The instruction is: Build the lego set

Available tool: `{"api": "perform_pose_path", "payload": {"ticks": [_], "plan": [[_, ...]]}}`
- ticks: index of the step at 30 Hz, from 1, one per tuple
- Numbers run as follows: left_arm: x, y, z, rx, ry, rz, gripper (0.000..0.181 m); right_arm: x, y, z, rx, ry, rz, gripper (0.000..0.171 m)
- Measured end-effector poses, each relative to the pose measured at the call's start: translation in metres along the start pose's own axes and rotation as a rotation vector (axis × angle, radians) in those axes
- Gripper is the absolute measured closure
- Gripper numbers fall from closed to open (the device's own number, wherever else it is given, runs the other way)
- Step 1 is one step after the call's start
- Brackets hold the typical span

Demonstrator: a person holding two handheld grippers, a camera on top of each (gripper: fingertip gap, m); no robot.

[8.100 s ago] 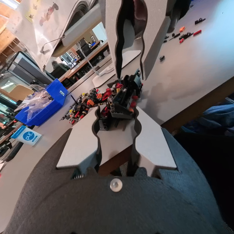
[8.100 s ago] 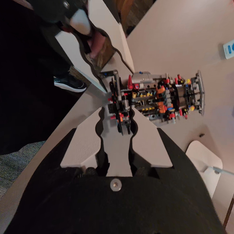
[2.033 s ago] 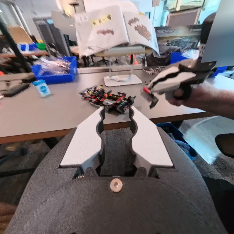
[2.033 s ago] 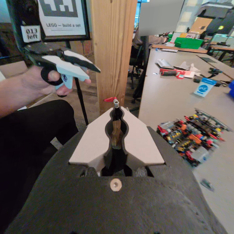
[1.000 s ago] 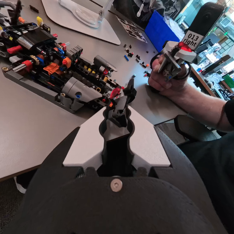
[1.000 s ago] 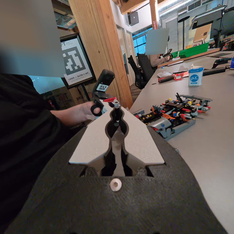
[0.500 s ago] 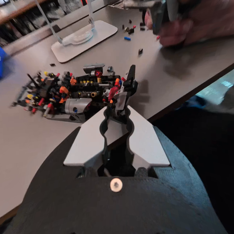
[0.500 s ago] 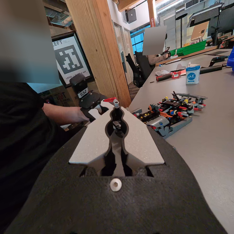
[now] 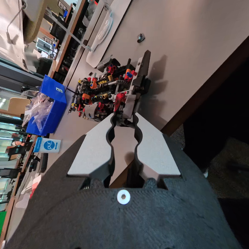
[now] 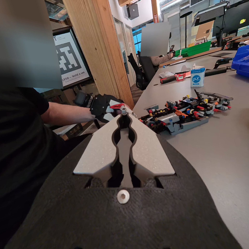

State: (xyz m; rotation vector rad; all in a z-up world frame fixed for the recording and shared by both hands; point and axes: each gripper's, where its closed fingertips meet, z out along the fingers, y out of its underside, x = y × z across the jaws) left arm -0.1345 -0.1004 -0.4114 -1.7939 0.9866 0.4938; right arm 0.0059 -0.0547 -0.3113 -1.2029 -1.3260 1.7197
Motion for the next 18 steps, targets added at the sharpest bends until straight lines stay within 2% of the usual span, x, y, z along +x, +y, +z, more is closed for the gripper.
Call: {"api": "perform_pose_path", "payload": {"ticks": [4,8,10,12,13,16,18], "plan": [[-0.011,0.006,-0.005,0.011,-0.044,-0.053,0.145,0.001,0.000,0.001,0.001,0.001,0.010,0.170],[-0.027,0.003,-0.033,0.022,-0.116,-0.118,0.129,0.002,-0.002,0.002,0.017,-0.018,0.034,0.170],[-0.036,-0.021,-0.051,0.080,-0.146,-0.136,0.132,-0.003,-0.007,0.003,0.049,-0.069,0.075,0.170],[-0.032,-0.058,-0.059,0.161,-0.107,-0.213,0.135,-0.010,-0.017,0.002,0.112,-0.155,0.148,0.170],[-0.024,-0.080,-0.059,0.216,-0.047,-0.292,0.141,-0.013,-0.021,0.001,0.134,-0.194,0.170,0.170],[-0.002,-0.136,-0.047,0.356,0.134,-0.538,0.137,-0.028,-0.030,-0.006,0.183,-0.317,0.219,0.170],[0.006,-0.160,-0.037,0.432,0.211,-0.620,0.133,-0.036,-0.032,-0.010,0.194,-0.366,0.220,0.170]]}}
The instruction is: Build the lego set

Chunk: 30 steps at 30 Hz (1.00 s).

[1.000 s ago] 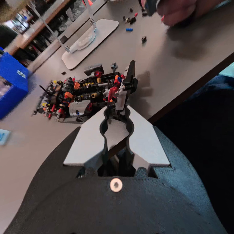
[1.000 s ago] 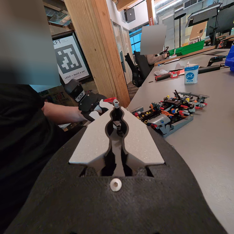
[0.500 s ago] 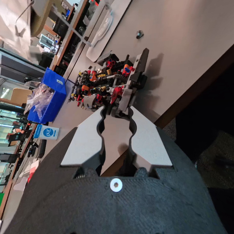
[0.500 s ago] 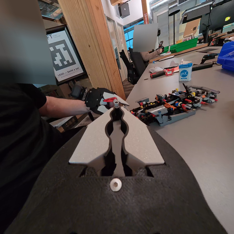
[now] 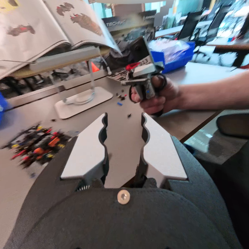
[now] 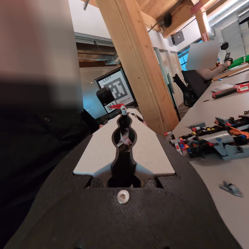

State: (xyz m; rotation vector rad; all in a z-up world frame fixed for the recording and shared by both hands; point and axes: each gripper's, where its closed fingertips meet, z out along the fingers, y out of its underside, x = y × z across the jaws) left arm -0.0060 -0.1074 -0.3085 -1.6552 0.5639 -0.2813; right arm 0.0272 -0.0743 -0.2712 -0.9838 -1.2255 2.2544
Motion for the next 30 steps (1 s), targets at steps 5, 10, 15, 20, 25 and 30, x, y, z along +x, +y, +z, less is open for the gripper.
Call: {"api": "perform_pose_path", "payload": {"ticks": [5,10,15,20,25,30], "plan": [[0.031,-0.023,0.027,0.112,0.310,-0.403,0.134,-0.012,0.003,-0.001,-0.041,-0.024,-0.042,0.170],[0.037,-0.030,0.030,0.191,0.482,-0.638,0.135,-0.017,0.012,-0.002,-0.130,-0.019,-0.089,0.169],[0.046,-0.022,0.035,0.167,0.527,-0.700,0.146,-0.009,0.021,-0.003,-0.201,0.043,-0.146,0.169],[0.041,-0.014,0.038,0.178,0.518,-0.785,0.162,-0.005,0.028,-0.003,-0.246,0.066,-0.167,0.169],[0.038,-0.008,0.039,0.199,0.499,-0.848,0.170,0.000,0.031,-0.002,-0.278,0.111,-0.193,0.168],[0.026,0.001,0.038,0.228,0.408,-0.892,0.176,0.007,0.023,-0.001,-0.236,0.174,-0.190,0.153]]}}
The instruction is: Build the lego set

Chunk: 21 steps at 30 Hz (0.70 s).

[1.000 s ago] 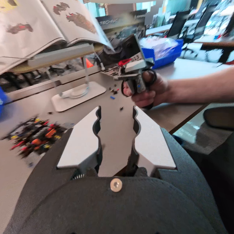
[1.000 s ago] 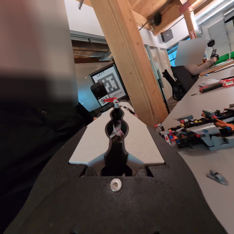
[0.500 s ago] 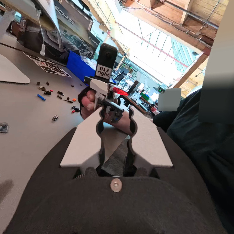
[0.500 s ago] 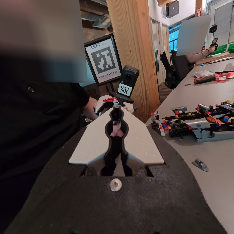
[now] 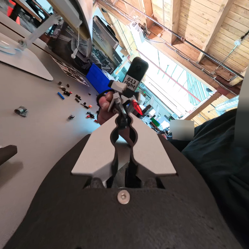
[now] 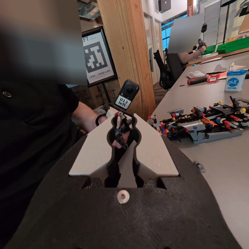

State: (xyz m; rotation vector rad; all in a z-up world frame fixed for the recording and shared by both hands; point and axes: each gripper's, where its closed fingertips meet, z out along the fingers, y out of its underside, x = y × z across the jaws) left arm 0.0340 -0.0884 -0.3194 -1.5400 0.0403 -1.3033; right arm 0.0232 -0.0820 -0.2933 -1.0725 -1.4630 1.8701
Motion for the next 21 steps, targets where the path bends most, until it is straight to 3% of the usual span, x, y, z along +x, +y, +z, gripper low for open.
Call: {"api": "perform_pose_path", "payload": {"ticks": [4,11,21], "plan": [[-0.008,-0.002,-0.007,0.057,-0.053,-0.013,0.176,0.008,-0.006,-0.002,0.019,0.089,-0.046,0.142],[-0.025,-0.026,-0.024,0.224,-0.136,-0.035,0.176,0.022,0.026,0.010,-0.194,0.236,-0.190,0.133],[-0.034,-0.028,-0.010,0.257,-0.149,-0.062,0.176,0.044,0.040,0.018,-0.333,0.525,-0.358,0.128]]}}
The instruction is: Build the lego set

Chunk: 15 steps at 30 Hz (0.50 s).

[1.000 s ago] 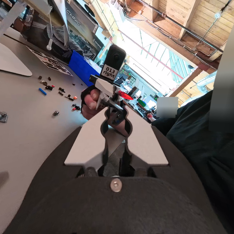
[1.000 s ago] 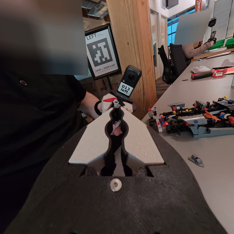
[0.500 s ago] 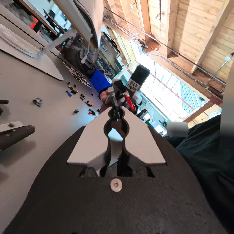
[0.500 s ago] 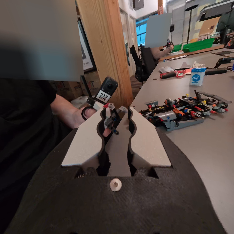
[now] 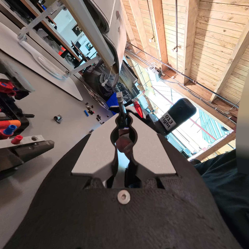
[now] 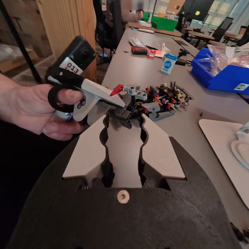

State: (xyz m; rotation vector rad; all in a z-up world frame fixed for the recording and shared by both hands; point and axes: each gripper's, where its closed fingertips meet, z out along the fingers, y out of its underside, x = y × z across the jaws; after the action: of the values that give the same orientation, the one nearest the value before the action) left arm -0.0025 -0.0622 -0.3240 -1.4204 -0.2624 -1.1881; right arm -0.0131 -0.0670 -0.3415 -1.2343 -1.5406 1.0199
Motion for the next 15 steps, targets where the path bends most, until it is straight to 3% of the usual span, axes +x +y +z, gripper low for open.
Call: {"api": "perform_pose_path", "payload": {"ticks": [4,12,15], "plan": [[0.000,0.001,0.008,0.006,0.000,-0.005,0.176,0.006,-0.002,-0.005,0.008,0.065,-0.039,0.145],[0.002,0.003,0.005,-0.007,-0.002,-0.002,0.175,0.006,-0.002,-0.008,0.015,0.026,-0.014,0.150],[0.002,0.004,0.000,-0.032,-0.019,0.005,0.164,0.006,-0.002,-0.010,0.034,-0.019,0.045,0.151]]}}
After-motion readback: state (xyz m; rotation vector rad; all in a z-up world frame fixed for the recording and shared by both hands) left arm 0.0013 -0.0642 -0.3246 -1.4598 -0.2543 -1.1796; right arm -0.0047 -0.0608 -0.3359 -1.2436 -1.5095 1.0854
